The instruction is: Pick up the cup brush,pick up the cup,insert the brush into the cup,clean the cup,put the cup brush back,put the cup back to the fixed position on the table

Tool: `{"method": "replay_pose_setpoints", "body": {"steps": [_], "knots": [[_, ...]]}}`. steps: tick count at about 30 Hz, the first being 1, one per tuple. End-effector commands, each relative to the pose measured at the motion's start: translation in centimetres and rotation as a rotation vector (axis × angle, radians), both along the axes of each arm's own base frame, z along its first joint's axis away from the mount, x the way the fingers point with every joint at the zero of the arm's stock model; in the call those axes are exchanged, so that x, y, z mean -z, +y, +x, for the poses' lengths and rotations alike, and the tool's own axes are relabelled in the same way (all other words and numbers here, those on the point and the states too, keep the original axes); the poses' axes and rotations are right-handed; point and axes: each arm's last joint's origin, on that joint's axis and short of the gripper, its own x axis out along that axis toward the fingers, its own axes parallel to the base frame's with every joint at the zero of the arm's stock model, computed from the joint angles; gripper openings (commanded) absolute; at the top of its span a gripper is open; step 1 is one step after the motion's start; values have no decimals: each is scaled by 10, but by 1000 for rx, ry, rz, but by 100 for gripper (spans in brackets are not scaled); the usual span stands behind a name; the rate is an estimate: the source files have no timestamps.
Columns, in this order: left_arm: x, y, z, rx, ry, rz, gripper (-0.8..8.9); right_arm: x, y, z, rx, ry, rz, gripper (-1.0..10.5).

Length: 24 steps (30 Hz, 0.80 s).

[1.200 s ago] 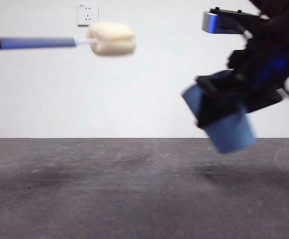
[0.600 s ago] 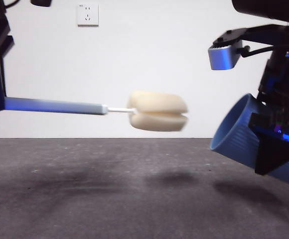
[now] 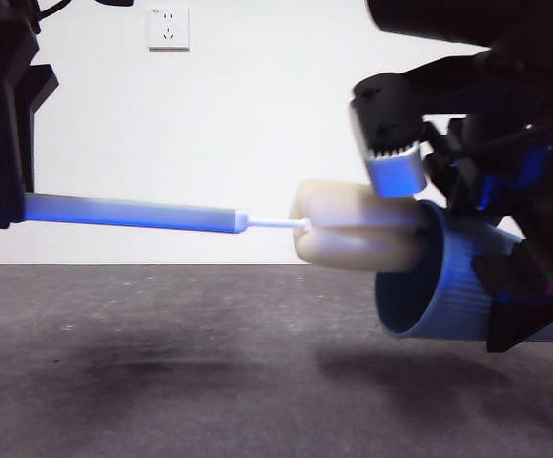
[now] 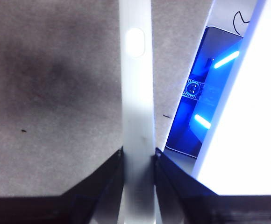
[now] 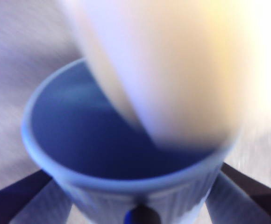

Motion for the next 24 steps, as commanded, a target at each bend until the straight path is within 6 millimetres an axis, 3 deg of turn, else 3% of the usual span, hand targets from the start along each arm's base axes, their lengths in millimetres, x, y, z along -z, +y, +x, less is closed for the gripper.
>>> {"method": "replay_pose_setpoints", "body": {"steps": [1,14,24], "knots": [[2,-4,-2,11,11,-2,-9,4,7,-2,-32,-13,-23,-13],[18,-33,0,6,47,-37,-9,-4,30,-12,-107,-39,19,-13],[24,-46,2,0,53,-76,-9,-5,32,-14,-123,-39,18,-13]]}}
